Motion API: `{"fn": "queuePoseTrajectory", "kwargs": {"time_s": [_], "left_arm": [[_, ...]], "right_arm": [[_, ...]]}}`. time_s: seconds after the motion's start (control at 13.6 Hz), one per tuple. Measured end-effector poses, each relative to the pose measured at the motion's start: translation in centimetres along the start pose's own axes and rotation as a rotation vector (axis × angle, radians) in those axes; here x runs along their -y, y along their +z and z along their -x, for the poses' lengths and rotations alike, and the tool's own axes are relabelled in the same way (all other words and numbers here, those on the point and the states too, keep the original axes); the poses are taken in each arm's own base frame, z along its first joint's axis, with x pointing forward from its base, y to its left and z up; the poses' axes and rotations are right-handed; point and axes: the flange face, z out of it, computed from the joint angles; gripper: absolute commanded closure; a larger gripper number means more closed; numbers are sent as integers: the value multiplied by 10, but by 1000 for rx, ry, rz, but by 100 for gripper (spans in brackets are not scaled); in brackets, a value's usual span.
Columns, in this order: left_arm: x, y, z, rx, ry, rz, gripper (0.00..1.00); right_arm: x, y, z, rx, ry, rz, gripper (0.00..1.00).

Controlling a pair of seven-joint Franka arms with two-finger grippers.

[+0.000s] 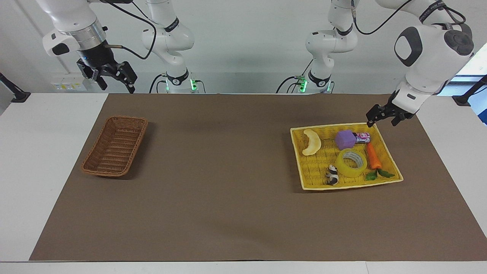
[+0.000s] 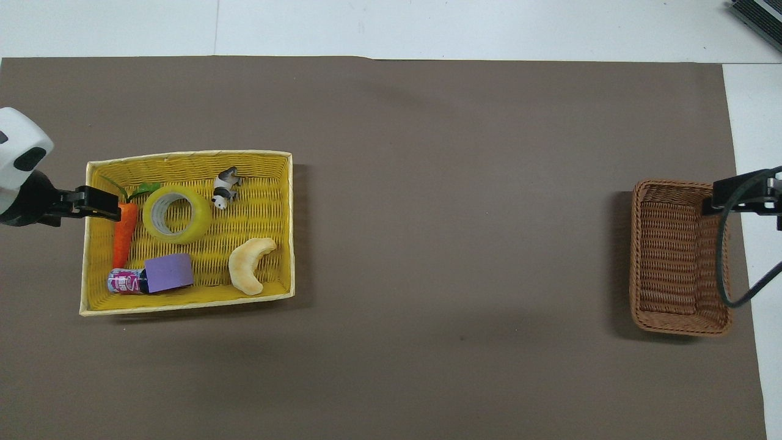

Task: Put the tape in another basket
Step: 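Reach the left gripper into the yellow basket and grasp the tape roll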

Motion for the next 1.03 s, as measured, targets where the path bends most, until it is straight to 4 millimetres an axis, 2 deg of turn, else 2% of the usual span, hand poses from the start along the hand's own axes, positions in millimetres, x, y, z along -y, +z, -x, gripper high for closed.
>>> {"fn": "queuePoseTrajectory", "kwargs": {"time_s": [0.3,0.66,1.03], "left_arm": [[1,57,-1,-7,-2,-1,0],[3,122,-17,5,-5,-3,0],[20,151,-23,-9,-34,-4,1]], "right_arm": [[0,0,0,0,0,0,0],[0,0,0,0,0,0,0],[0,0,0,0,0,0,0]]}}
